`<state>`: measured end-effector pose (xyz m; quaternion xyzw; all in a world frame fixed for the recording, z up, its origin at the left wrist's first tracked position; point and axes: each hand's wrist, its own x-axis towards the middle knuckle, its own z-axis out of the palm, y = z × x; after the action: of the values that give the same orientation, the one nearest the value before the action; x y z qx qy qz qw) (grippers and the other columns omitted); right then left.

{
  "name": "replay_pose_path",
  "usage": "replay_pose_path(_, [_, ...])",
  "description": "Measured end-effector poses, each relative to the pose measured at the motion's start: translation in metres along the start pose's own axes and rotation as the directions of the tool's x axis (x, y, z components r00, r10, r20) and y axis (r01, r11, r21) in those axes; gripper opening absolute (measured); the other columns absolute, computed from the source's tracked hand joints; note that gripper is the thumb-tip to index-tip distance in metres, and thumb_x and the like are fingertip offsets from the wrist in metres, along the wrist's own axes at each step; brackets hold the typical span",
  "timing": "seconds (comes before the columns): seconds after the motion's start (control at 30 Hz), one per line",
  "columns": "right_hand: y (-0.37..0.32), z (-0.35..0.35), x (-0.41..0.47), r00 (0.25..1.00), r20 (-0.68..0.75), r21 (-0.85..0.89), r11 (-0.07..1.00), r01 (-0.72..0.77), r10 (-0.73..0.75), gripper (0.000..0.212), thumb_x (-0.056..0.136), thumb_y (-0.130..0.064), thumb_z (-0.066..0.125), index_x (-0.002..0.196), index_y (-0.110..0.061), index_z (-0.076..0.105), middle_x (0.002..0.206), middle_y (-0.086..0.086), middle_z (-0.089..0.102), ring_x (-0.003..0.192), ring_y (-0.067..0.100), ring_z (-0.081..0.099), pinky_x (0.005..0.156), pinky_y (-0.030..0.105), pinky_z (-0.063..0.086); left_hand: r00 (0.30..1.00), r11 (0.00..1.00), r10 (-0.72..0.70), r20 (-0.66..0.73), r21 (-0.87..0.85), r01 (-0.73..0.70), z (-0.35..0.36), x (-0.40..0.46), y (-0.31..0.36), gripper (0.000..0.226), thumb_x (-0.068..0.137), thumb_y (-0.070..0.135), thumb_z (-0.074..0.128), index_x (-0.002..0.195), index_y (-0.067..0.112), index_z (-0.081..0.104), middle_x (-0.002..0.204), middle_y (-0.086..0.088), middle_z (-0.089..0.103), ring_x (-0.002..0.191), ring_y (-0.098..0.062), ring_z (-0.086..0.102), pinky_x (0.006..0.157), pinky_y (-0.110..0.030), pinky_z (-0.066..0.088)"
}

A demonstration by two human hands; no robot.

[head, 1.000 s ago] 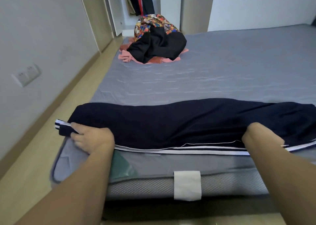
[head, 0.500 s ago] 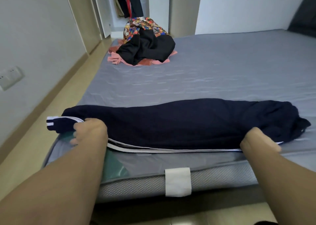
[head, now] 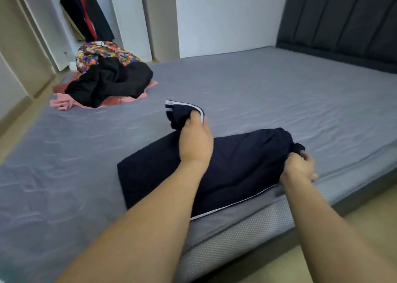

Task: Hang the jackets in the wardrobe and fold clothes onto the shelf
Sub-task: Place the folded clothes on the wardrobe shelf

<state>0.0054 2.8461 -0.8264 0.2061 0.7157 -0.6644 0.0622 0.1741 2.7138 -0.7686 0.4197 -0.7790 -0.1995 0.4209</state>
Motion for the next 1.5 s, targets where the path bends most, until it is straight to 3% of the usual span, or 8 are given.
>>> replay_pose_path(0.1, [-0.015, 0.003, 0.022, 0.998, 0.046, -0.057, 0.997, 0.053, -0.051, 0.039, 0.090, -0.042, 0.042, 0.114, -0.026, 0.068, 0.133, 0.012, 0.052, 0.116, 0.032, 0.050, 0.102, 0.041, 0.041, 0.883, 0.962, 0.254, 0.394, -0.006, -0.274, 0.069, -0.039, 0.040, 0.034, 0.097, 0.013, 0.046, 0.131, 0.015, 0.044, 0.128, -0.009, 0.056, 0.114, -0.032, 0.055, 0.088, -0.043, 0.046])
replay_pose_path(0.2, [-0.027, 0.016, 0.031, 0.873, 0.485, 0.101, 0.990, -0.102, 0.041, 0.063, 0.089, -0.067, 0.037, 0.111, -0.015, 0.063, 0.107, 0.011, 0.068, 0.096, 0.030, 0.064, 0.084, 0.041, 0.053, 0.613, 0.864, 0.094, 0.785, 0.242, -0.442, 0.097, -0.074, 0.026, 0.066, 0.093, 0.018, 0.049, 0.151, 0.030, 0.021, 0.155, -0.005, 0.026, 0.137, -0.031, 0.031, 0.108, -0.054, 0.032])
replay_pose_path(0.43, [-0.031, 0.018, 0.071, 0.712, 0.689, -0.417, 0.877, 0.237, 0.135, 0.074, 0.069, -0.039, 0.082, 0.129, -0.015, 0.046, 0.119, 0.002, 0.062, 0.104, 0.025, 0.062, 0.081, 0.040, 0.055, 0.724, 0.634, -0.028, 0.689, 0.572, -0.520, 0.068, -0.061, -0.015, 0.059, 0.087, 0.025, 0.057, 0.141, 0.020, 0.034, 0.134, -0.010, 0.033, 0.110, -0.028, 0.047, 0.080, -0.037, 0.040])
replay_pose_path(0.63, [-0.037, 0.026, 0.085, 0.891, 0.397, -0.081, 0.958, 0.274, -0.221, 0.034, 0.082, -0.002, 0.048, 0.110, -0.021, 0.047, 0.087, -0.004, 0.052, 0.076, 0.015, 0.052, 0.061, 0.025, 0.041, 0.669, 0.658, 0.058, 0.741, 0.476, -0.584, 0.078, -0.070, 0.022, 0.042, 0.089, 0.013, 0.051, 0.130, 0.010, 0.046, 0.120, -0.011, 0.043, 0.086, -0.026, 0.051, 0.060, -0.035, 0.040])
replay_pose_path(1.0, [0.014, 0.026, 0.087, 0.903, 0.093, -0.326, 0.844, 0.425, -0.419, 0.042, 0.085, 0.000, 0.038, 0.124, -0.008, 0.052, 0.123, 0.015, 0.056, 0.108, 0.035, 0.056, 0.096, 0.045, 0.045, 0.640, 0.482, -0.025, 0.768, 0.570, -0.665, 0.044, -0.116, -0.024, 0.090, 0.090, 0.011, 0.043, 0.152, 0.031, -0.019, 0.126, -0.016, 0.028, 0.078, -0.023, 0.034, 0.043, -0.028, 0.024])
replay_pose_path(1.2, [0.005, 0.038, 0.062, 0.668, 0.286, -0.655, 0.368, 0.660, -0.687, 0.062, 0.075, -0.005, 0.051, 0.136, -0.013, 0.044, 0.150, 0.018, 0.026, 0.134, 0.038, 0.025, 0.113, 0.049, 0.009, 0.224, 0.883, -0.118, 0.967, 0.206, -0.422, 0.008, -0.078, -0.053, 0.091, 0.073, 0.049, 0.050, 0.147, 0.056, -0.003, 0.131, 0.009, 0.023, 0.110, -0.020, 0.039, 0.089, -0.032, 0.040])
replay_pose_path(1.37, [0.024, 0.075, 0.021, 0.490, 0.749, -0.529, 0.043, 0.848, -0.445, 0.063, 0.094, -0.048, 0.034, 0.152, -0.027, 0.022, 0.161, 0.010, 0.014, 0.147, 0.029, 0.007, 0.116, 0.054, -0.008, 0.807, 0.890, 0.041, 0.589, 0.345, -0.297, 0.002, 0.007, -0.121, 0.043, 0.087, 0.046, 0.049, 0.126, 0.030, 0.055, 0.132, 0.006, 0.049, 0.123, -0.021, 0.041, 0.104, -0.037, 0.029])
replay_pose_path(1.5, [0.052, 0.082, 0.026, 0.557, 0.773, -0.588, -0.013, 0.809, -0.304, 0.068, 0.094, -0.061, 0.020, 0.155, -0.032, 0.008, 0.163, 0.004, -0.002, 0.149, 0.024, -0.007, 0.115, 0.055, -0.015, 0.859, 0.828, -0.038, 0.510, 0.497, -0.259, 0.013, 0.025, -0.161, 0.041, 0.092, 0.049, 0.050, 0.124, 0.023, 0.052, 0.124, -0.004, 0.055, 0.118, -0.028, 0.046, 0.099, -0.041, 0.032])
